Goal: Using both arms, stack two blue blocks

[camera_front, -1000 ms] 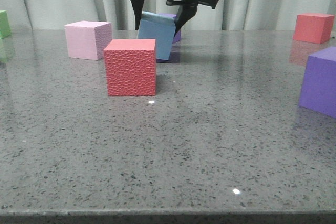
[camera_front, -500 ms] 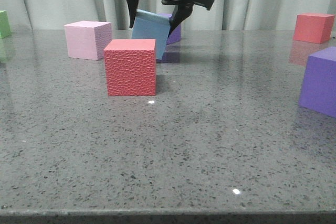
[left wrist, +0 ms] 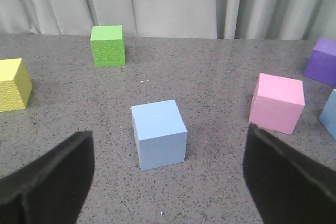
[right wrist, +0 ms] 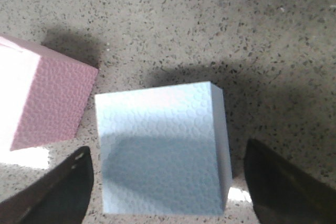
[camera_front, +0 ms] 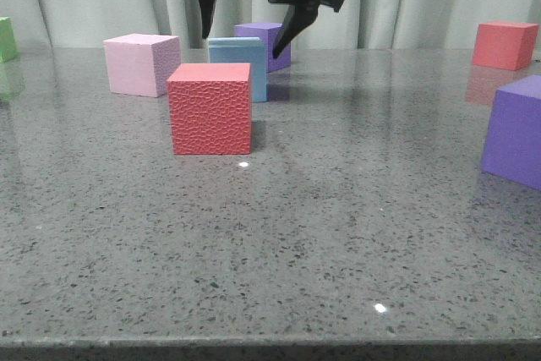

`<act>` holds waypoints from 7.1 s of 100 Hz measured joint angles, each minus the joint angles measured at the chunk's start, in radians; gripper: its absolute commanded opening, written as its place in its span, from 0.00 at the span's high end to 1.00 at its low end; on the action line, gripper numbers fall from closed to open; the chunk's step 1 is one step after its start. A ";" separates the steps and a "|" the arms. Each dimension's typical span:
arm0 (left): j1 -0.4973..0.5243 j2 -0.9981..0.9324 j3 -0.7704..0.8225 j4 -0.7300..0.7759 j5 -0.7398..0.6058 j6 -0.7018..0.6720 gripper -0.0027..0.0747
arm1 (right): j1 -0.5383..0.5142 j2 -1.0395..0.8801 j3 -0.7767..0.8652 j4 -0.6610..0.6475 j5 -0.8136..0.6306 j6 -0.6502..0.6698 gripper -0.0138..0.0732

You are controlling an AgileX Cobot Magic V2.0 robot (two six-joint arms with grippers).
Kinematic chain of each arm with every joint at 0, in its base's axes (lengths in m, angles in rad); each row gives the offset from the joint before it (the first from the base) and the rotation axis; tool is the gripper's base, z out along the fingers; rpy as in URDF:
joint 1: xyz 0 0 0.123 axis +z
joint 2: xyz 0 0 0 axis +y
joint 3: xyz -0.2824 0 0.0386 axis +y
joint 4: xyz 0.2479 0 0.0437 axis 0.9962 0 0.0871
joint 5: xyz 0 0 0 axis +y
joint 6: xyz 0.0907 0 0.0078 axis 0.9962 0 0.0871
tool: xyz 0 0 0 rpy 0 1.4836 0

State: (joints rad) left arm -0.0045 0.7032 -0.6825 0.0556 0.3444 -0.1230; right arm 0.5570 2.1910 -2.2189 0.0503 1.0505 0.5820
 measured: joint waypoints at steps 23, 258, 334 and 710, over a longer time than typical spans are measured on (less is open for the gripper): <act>0.000 0.000 0.000 0.000 0.016 0.000 0.23 | 0.009 -0.063 0.000 -0.006 0.066 -0.086 0.16; 0.053 1.057 -0.860 -0.081 0.634 -0.029 0.23 | 0.138 -0.929 0.918 -0.021 -0.350 -0.242 0.16; 0.053 1.086 -0.860 -0.106 0.635 -0.027 0.62 | 0.138 -0.929 0.918 -0.020 -0.350 -0.242 0.16; -0.437 1.345 -1.486 -0.208 0.795 -0.318 0.27 | 0.138 -0.929 0.924 -0.041 -0.368 -0.242 0.16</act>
State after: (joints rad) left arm -0.4414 2.0486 -2.1682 -0.1521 1.1392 -0.4410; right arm 0.6952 1.2616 -1.2953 0.0097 0.6827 0.3401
